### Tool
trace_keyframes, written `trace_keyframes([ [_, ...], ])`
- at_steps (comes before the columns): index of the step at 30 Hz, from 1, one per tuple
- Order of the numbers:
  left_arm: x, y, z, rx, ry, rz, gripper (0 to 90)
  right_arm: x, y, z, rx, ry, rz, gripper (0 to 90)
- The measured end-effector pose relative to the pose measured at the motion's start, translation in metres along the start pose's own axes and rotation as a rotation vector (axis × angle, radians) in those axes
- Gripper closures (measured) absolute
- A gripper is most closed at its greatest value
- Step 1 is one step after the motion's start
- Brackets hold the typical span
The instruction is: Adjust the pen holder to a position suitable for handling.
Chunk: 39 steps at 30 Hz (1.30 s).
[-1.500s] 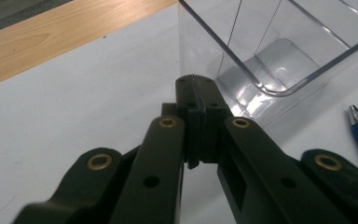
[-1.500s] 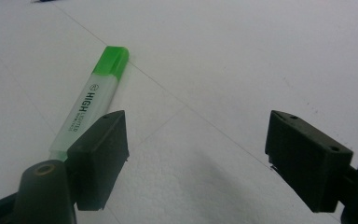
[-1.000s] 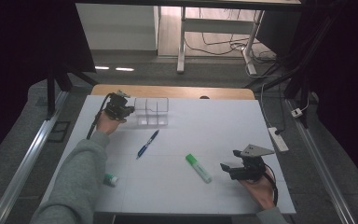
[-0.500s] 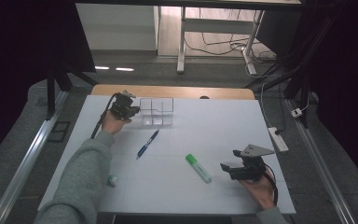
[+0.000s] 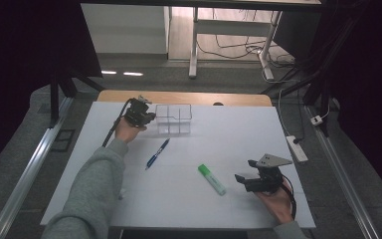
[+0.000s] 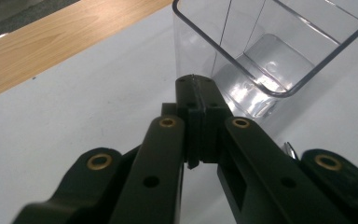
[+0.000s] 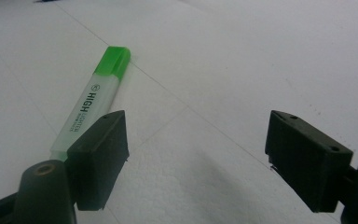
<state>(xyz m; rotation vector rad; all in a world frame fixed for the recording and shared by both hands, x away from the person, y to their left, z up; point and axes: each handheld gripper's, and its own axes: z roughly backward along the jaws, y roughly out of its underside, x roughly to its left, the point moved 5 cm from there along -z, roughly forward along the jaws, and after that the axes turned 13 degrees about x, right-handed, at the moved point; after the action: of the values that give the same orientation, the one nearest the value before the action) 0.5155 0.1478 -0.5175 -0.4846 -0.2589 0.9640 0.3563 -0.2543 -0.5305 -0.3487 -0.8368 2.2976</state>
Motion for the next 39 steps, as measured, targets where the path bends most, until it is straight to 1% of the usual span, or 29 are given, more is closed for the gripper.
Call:
trace_keyframes([
  [5, -0.006, -0.006, -0.003, 0.000, 0.002, -0.003, 88.5, 0.000, 0.000, 0.000, 0.004, 0.001, 0.000, 20.7],
  [15, -0.014, -0.015, -0.007, 0.006, -0.001, -0.015, 88.5, 0.000, 0.001, 0.000, 0.006, 0.000, -0.001, 20.7],
  [21, -0.018, -0.019, -0.010, 0.005, 0.004, -0.012, 88.5, 0.000, 0.001, 0.000, 0.005, -0.001, -0.001, 20.7],
  [25, -0.021, -0.020, -0.013, 0.011, 0.006, -0.019, 88.5, 0.000, 0.001, 0.000, 0.006, 0.000, 0.000, 20.7],
  [29, -0.022, -0.022, -0.014, 0.017, 0.013, -0.015, 88.5, -0.001, 0.001, -0.001, 0.007, -0.003, -0.001, 20.7],
  [39, -0.023, -0.026, -0.016, 0.022, 0.011, -0.011, 88.5, -0.001, 0.001, -0.001, 0.009, -0.003, 0.000, 20.6],
])
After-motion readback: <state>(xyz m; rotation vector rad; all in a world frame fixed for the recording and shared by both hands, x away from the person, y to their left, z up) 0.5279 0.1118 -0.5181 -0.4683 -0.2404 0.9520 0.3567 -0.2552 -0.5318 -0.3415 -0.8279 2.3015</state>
